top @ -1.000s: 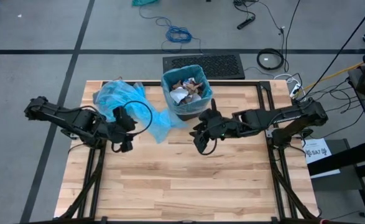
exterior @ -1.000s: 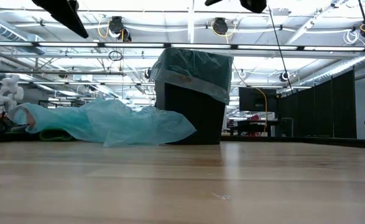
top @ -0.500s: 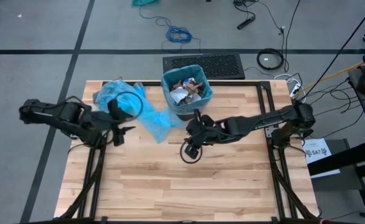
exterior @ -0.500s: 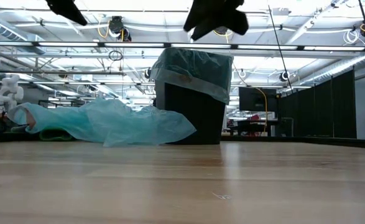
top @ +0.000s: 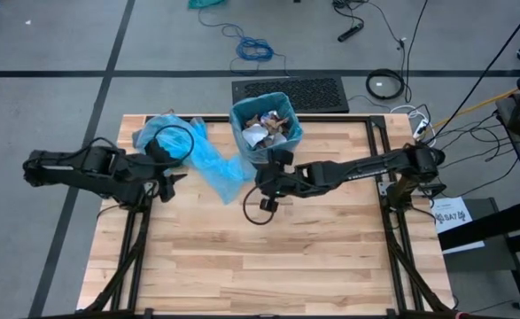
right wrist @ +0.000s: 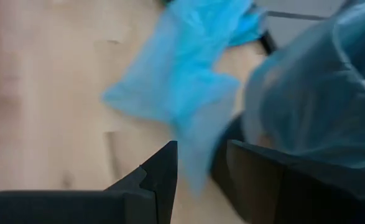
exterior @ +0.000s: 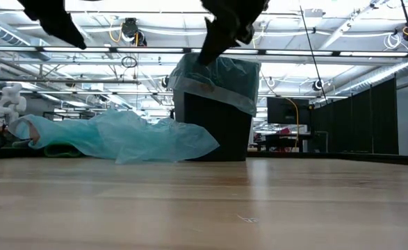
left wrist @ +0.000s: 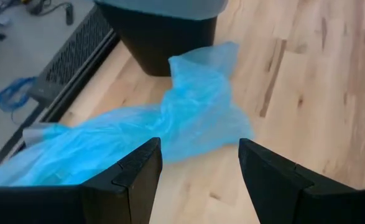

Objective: Place trash/remove bag and relplace
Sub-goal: Remove the blue trash bag from the trash bin

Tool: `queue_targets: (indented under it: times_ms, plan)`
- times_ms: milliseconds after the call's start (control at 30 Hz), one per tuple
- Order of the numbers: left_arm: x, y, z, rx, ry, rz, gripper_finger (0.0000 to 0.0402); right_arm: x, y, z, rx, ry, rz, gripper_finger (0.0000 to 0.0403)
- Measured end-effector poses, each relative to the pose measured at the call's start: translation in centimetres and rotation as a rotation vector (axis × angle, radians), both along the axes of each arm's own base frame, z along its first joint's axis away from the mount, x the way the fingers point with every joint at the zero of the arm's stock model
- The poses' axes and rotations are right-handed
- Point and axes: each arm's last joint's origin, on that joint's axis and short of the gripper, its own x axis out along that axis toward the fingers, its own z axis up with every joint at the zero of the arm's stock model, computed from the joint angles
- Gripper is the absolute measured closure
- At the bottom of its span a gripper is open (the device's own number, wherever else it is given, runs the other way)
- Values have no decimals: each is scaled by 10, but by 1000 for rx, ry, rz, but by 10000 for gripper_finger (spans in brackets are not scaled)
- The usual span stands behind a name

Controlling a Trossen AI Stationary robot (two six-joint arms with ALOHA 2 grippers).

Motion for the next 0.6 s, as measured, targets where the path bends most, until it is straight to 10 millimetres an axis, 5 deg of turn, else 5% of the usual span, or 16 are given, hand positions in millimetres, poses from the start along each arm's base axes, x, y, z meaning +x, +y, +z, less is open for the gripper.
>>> queue_targets:
  times_ms: [600]
  plan:
    - [-2, 0, 0, -27, -16, 33, 187, 4, -41, -14, -113, 138, 1, 273]
